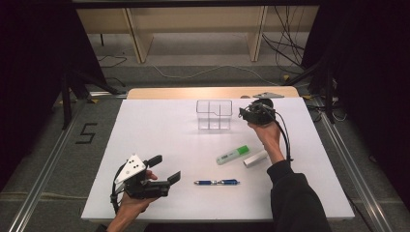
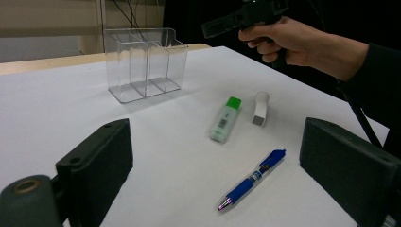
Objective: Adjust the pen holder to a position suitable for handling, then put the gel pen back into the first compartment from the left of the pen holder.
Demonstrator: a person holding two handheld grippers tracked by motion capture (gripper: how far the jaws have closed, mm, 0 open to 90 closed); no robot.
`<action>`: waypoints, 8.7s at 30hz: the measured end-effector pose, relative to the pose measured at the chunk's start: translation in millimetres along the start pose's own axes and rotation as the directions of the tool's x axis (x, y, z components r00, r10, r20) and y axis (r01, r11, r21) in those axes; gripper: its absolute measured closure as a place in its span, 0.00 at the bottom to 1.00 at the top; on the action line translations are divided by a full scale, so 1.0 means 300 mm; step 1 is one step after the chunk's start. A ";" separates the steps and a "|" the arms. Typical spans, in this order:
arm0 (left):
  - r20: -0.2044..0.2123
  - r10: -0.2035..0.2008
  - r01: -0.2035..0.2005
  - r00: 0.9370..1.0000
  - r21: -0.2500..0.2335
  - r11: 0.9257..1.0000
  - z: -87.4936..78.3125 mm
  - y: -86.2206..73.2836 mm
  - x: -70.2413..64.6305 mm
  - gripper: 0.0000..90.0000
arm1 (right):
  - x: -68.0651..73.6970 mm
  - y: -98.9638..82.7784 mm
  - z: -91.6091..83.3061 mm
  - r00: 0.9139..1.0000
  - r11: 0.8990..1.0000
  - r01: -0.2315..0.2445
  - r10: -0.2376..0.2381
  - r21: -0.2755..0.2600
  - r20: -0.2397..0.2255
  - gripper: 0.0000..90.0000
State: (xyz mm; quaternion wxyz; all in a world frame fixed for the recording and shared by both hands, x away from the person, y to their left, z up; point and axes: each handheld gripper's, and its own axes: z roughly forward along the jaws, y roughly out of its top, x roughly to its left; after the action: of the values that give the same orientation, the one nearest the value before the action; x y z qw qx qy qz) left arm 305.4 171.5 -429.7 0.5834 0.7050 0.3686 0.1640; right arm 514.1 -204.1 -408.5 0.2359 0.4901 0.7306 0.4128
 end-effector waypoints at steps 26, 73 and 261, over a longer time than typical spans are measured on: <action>-0.004 -0.002 0.002 1.000 0.004 1.000 0.001 -0.001 0.004 0.11 | 0.147 -0.115 -0.192 0.959 0.993 0.115 -0.111 0.001 -0.260 0.32; 0.004 -0.002 0.002 1.000 -0.002 1.000 0.007 0.005 0.004 0.11 | 0.384 -0.203 -0.218 0.821 0.903 0.412 -0.309 0.123 -0.480 0.22; 0.004 0.017 -0.017 1.000 0.002 1.000 0.013 0.004 -0.001 0.10 | 0.367 0.157 0.051 0.951 0.972 0.136 -0.183 -0.194 -0.251 0.89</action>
State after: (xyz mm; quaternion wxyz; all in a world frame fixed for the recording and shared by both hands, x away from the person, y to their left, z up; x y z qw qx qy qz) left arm 308.3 168.7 -429.5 0.5820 0.7088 0.3616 0.1674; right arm 505.3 -89.8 -371.1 0.2100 0.3466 0.7540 0.5170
